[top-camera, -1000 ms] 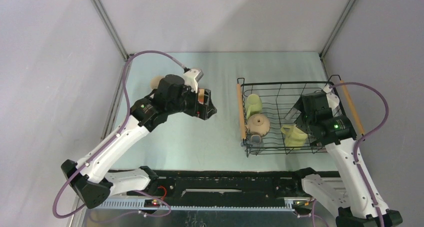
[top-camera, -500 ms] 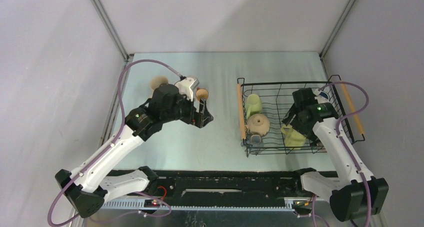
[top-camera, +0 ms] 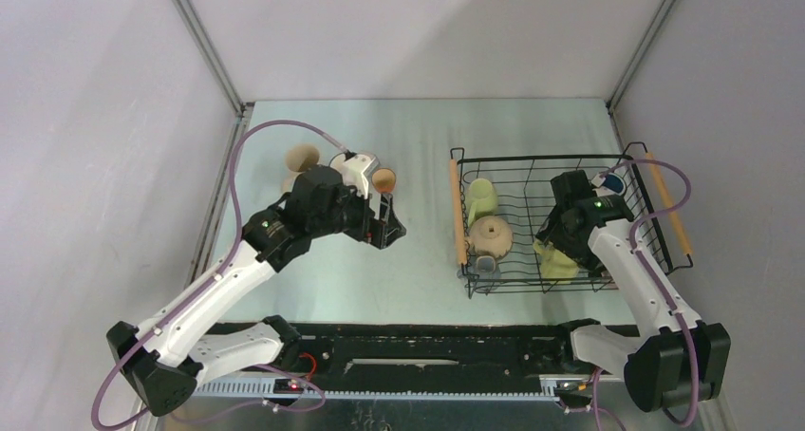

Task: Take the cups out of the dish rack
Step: Unload the cup from the dish rack.

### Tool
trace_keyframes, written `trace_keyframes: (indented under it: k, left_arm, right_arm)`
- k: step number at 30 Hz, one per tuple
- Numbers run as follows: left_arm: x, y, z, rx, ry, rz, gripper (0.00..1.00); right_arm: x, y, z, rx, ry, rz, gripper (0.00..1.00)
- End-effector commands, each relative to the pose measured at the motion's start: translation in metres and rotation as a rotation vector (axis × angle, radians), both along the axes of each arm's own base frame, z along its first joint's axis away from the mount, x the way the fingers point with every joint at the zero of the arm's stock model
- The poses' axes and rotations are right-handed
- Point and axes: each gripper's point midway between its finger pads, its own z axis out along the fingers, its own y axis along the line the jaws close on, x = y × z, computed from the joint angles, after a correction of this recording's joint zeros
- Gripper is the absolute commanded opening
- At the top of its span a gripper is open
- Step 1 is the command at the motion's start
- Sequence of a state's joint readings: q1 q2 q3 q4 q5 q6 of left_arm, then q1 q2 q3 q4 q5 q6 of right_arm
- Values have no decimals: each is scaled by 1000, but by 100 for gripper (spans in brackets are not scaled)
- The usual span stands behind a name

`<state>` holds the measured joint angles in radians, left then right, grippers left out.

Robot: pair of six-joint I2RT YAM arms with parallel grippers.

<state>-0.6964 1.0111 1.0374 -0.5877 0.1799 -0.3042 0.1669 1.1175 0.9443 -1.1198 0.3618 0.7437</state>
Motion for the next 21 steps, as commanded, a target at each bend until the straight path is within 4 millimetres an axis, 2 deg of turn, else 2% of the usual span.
trace_keyframes:
  k: [1, 4, 10, 14, 18, 21]
  left_arm:
    - [-2, -5, 5, -36, -46, -40, 100]
    - [-2, -4, 1, -31, -47, -35, 100]
    - [-6, -10, -6, -28, -38, -53, 100]
    - [-7, -12, -7, -30, -37, -58, 100]
    - [-10, -14, -6, -35, -34, -70, 100]
    - [-12, -16, -5, -41, -32, -79, 100]
  right_arm:
    - [11, -4, 2, -12, -53, -31, 87]
    - [18, -2, 3, -1, -76, -30, 84]
    - [31, 10, 7, 67, -138, -20, 70]
    - [33, 14, 9, 93, -156, -29, 67]
    - [23, 10, 13, 80, -160, -43, 67]
    - [15, 4, 17, 60, -176, -50, 76]
